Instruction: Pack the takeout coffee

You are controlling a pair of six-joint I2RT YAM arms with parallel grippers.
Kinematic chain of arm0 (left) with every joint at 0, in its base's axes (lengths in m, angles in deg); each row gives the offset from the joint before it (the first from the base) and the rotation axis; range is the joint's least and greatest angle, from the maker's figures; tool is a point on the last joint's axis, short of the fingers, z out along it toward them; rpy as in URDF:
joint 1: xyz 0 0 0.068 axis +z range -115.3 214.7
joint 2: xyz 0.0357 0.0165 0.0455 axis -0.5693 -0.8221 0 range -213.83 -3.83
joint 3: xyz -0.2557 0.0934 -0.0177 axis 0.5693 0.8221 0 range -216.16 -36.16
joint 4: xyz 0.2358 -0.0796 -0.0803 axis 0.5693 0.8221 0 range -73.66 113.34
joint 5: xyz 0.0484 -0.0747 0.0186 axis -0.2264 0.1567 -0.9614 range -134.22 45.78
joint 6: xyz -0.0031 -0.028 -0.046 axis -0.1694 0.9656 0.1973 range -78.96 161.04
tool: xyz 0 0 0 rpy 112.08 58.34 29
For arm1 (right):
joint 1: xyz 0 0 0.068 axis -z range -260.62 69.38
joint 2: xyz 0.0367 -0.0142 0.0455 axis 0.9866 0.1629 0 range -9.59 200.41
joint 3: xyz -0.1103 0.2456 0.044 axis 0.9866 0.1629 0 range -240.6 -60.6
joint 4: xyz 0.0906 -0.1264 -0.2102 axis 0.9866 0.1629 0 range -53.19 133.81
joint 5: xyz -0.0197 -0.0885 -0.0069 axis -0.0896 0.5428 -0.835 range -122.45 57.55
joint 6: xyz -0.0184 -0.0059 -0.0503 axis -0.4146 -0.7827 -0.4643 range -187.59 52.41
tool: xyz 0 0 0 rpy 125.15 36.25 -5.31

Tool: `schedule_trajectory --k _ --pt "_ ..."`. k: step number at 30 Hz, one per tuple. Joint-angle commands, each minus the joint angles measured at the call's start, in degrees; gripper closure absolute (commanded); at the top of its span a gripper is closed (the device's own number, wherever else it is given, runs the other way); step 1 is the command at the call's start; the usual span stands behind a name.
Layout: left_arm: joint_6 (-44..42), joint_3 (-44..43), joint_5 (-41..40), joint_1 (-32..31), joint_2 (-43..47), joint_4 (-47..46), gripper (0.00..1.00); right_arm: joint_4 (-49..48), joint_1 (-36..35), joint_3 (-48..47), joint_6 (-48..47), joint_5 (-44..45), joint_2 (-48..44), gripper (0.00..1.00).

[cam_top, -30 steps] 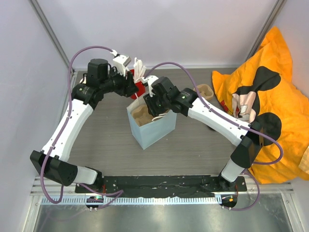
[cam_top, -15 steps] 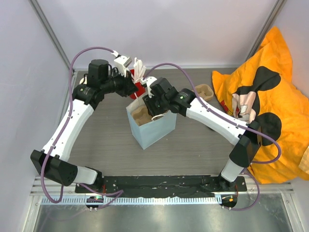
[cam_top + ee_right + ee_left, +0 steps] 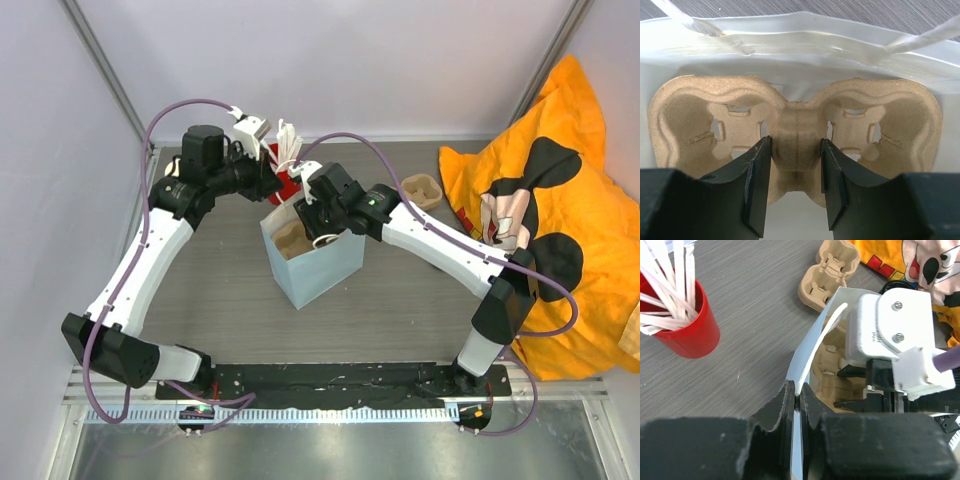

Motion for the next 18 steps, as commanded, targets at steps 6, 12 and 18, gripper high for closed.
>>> schedule_trajectory --k 6,12,18 --pt "0.9 0.7 -4.1 -0.1 1.4 -2.8 0.94 -1.7 -0.4 -1.3 -0.7 1.1 0.4 0.80" --pt "1.1 0.9 -3.6 -0.1 1.4 -3.0 0.97 -1.6 -0.4 -1.5 -1.0 1.5 1.0 0.80" --pt "1.1 1.4 -3.9 -0.1 1.4 -3.1 0.98 -1.6 -0.4 -1.5 -0.8 1.5 1.3 0.78"
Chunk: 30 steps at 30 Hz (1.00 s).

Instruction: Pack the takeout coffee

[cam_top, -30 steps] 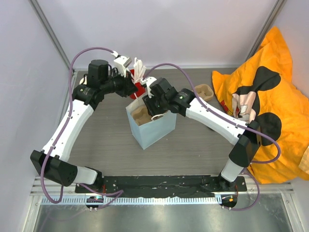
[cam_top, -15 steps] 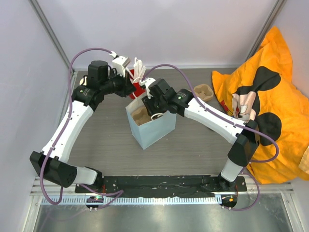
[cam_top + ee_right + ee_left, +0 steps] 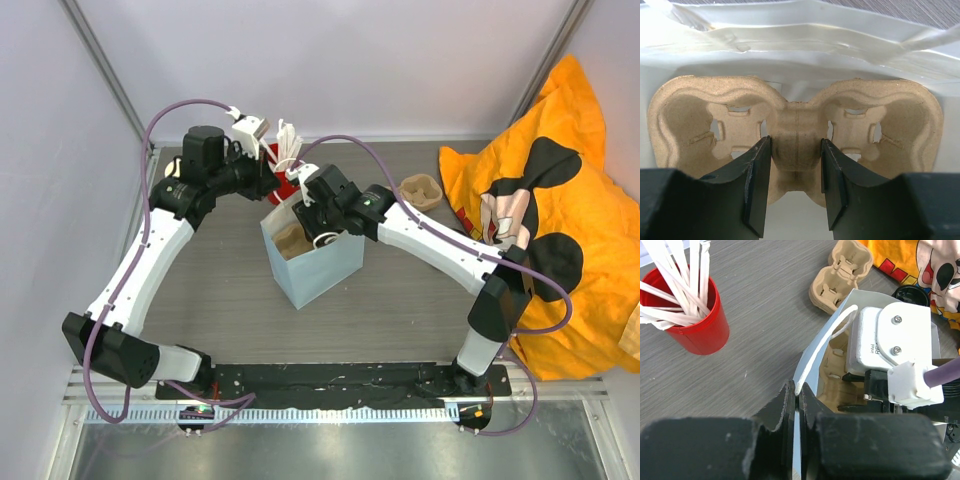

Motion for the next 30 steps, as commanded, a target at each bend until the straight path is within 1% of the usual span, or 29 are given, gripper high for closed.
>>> schedule_trajectory --k 1,19,22,23,25,26,30 --pt "0.4 0.6 -1.0 -0.1 1.3 -2.3 0.98 -1.5 -0.3 -1.5 -0.4 1.2 -0.1 0.78" --pt "0.6 0.5 -2.0 -0.1 1.2 -2.3 0.98 -1.3 -0.3 -1.4 -0.3 0.8 -0.2 0.77" --pt "0.6 0.6 -2.0 -0.1 1.1 -2.2 0.98 -1.3 -0.3 -1.4 -0.3 0.8 -0.2 0.73" --pt "0.5 0.6 -2.0 -0.1 1.1 -2.4 0.98 -1.3 -0.4 -1.4 -0.3 0.8 -0.2 0.69" --pt "0.5 0.6 -2.0 -0.1 1.0 -2.3 0.98 -1.3 -0.5 -1.4 -0.2 0.9 -0.4 0.64" --pt "0.6 0.6 -2.0 -0.1 1.0 -2.3 0.98 -1.3 -0.4 -1.4 -0.2 1.0 -0.4 0.60" --pt "0.7 0.6 -1.9 -0.1 0.9 -2.4 0.97 -1.3 -0.4 -1.4 -0.2 1.0 -0.6 0.55"
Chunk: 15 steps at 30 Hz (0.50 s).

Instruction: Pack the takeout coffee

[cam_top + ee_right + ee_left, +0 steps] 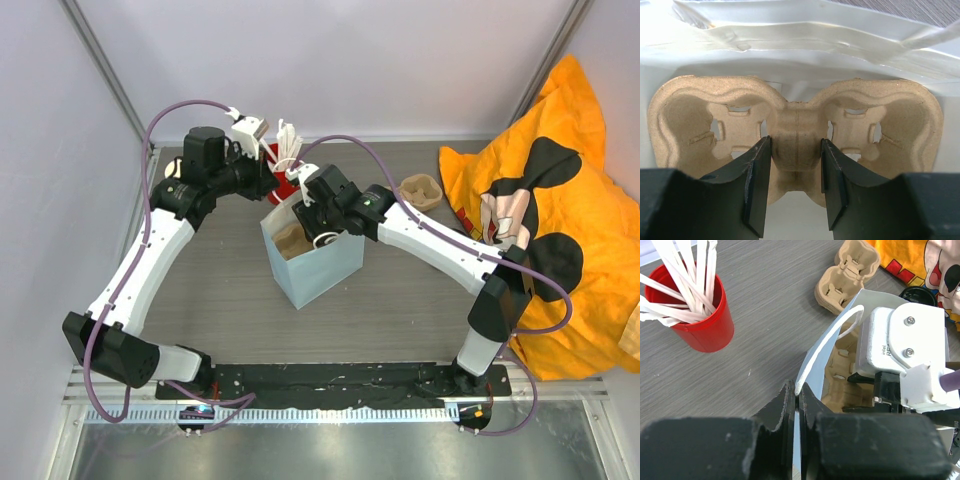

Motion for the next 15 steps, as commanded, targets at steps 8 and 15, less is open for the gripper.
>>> schedule_trajectory --k 8,15 --pt "0.6 -0.1 -0.4 -0.1 1.0 -1.9 0.98 -1.3 -0.4 -1.5 -0.5 1.0 -0.9 0.47" --pt "0.5 -0.2 -0.5 -0.1 1.0 -1.9 0.98 -1.3 -0.5 -1.5 -0.6 0.9 -1.2 0.36"
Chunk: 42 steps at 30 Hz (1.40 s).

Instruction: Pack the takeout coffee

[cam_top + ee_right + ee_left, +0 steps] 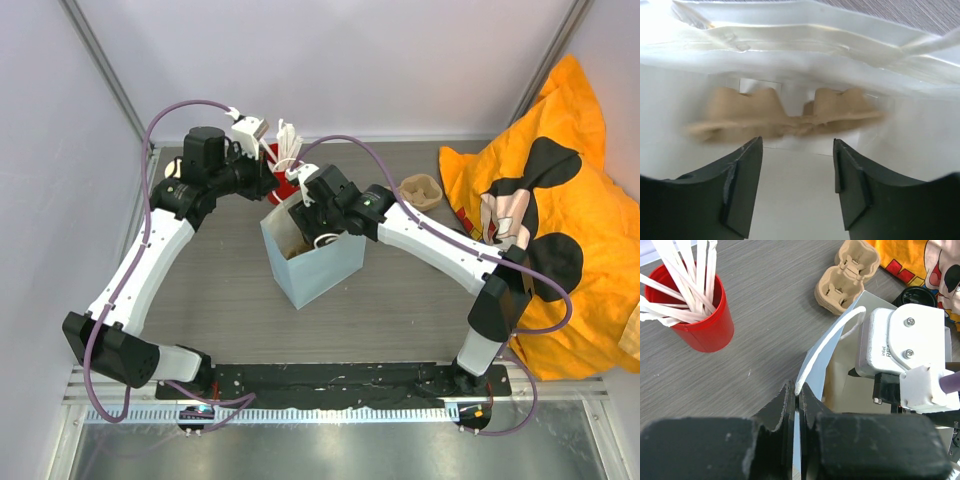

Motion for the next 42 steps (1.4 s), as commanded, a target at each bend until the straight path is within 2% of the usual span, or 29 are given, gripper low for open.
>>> schedule_trajectory --k 1,20,27,30,36,42 --pt "0.5 -0.2 -0.6 -0.1 1.0 -1.9 0.98 -1.3 -0.5 -1.5 -0.5 0.8 -1.2 0.35" --pt "0.4 -0.1 -0.6 -0.1 1.0 -1.9 0.98 -0.6 -0.5 -3.1 -1.7 -0.6 -2.1 0.18" --pt "0.4 -0.1 -0.6 -0.1 1.1 -1.8 0.98 0.1 -0.5 -4.6 -3.5 -3.8 -3.6 0.05" --pt "0.4 -0.1 -0.7 -0.1 1.1 -1.8 0.98 0.2 -0.5 -5.3 -4.3 -4.4 -4.1 0.04" --pt "0.4 -0.2 -0.7 -0.1 1.1 -1.9 0.98 2.5 -0.5 -8.8 -8.3 -11.9 -5.0 0.04" --pt "0.3 -0.1 -0.7 -0.1 1.2 -2.0 0.97 8.5 -0.5 -13.7 -13.1 -17.6 -5.7 0.04"
